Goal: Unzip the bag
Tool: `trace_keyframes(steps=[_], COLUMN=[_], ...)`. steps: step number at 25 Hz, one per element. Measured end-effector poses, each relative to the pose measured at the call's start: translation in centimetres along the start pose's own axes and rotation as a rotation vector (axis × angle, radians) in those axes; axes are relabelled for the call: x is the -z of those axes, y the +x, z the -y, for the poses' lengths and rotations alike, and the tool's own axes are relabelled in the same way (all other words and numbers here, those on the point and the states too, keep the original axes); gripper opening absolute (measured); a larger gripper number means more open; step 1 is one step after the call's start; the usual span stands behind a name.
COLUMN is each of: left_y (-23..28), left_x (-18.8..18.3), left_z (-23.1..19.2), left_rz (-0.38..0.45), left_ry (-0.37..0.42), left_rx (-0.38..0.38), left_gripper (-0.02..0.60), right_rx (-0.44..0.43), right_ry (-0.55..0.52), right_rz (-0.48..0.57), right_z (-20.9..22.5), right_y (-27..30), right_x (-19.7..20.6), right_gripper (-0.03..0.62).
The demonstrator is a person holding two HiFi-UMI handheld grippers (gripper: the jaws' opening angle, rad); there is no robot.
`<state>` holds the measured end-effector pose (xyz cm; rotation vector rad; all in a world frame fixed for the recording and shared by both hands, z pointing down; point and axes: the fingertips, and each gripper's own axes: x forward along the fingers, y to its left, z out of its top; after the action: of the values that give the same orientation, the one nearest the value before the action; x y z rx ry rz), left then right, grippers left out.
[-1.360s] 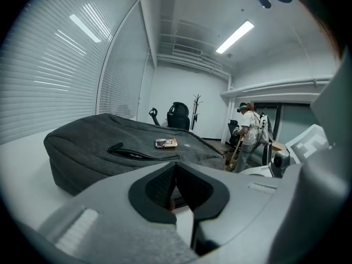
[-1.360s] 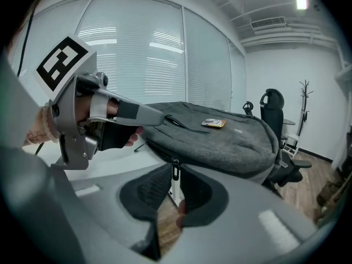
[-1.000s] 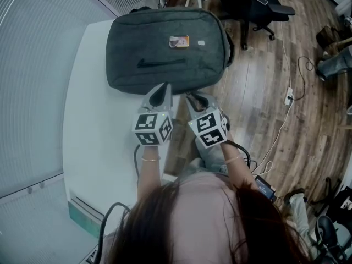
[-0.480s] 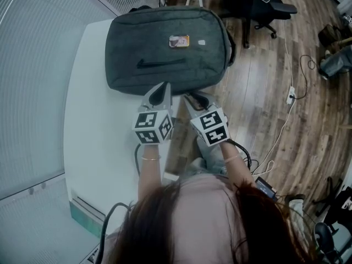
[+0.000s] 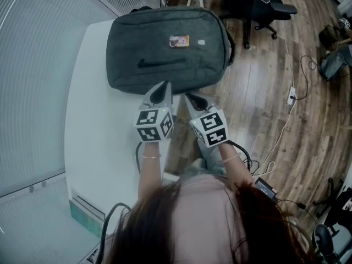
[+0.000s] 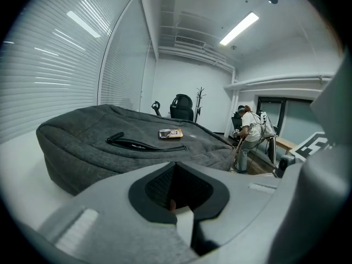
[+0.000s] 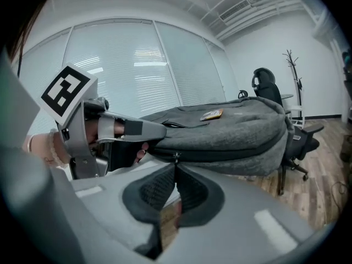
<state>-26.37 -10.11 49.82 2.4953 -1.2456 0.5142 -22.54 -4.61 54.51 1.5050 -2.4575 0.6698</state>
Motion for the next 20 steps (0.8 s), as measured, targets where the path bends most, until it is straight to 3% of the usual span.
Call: trace_keyframes(steps=[9, 20], left_y=[0.3, 0.5], left_x=[0.7, 1.0], left_z=[0.0, -0.1], left_rz=[-0.058, -0.105], left_ry=[0.041, 0.028], left_rx=[-0.024, -0.010], left_gripper=[0.009, 0.008], right_rx=[0.048, 0.116], right_ry=[-0.071, -0.087], right_rz=[-0.014, -0.024], right_z=[0.0, 0.8], right_y=[-0.4, -1.3], right_x=[0.5, 0.6], right_gripper=[0.006, 0.006])
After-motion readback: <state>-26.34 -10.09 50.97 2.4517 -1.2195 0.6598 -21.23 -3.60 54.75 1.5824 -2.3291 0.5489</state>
